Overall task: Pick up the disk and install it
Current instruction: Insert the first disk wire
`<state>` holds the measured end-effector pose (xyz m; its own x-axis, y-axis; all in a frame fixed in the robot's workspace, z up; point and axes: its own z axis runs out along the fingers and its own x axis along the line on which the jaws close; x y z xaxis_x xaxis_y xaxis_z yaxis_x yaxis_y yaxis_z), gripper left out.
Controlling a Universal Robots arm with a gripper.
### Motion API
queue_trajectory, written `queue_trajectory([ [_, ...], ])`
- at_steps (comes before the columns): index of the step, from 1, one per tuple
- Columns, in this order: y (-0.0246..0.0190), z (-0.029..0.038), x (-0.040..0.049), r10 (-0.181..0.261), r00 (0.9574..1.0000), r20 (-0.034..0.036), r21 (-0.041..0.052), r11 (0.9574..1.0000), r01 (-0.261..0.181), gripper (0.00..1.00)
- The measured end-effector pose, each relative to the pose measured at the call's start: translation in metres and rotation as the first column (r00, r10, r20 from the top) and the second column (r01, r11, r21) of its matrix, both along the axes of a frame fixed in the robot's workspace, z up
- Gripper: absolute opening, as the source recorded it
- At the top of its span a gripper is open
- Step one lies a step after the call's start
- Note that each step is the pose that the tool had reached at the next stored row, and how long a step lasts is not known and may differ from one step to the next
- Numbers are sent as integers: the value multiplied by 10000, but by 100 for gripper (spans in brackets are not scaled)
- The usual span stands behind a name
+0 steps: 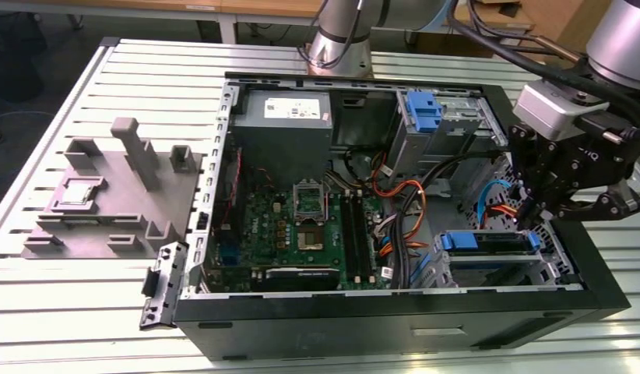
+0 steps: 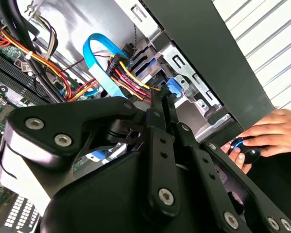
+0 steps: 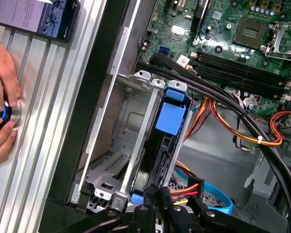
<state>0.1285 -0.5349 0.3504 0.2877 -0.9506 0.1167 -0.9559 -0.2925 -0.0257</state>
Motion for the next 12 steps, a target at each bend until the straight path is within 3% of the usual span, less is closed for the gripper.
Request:
queue_trajectory([
  [4,0,-9,-2,-15,10000,-47,-15,10000,15,16],
  [8,0,-11,-8,-36,10000,-50,-15,10000,36,16],
  [12,0,-13,-8,-656,9978,-50,-16,9978,656,16],
])
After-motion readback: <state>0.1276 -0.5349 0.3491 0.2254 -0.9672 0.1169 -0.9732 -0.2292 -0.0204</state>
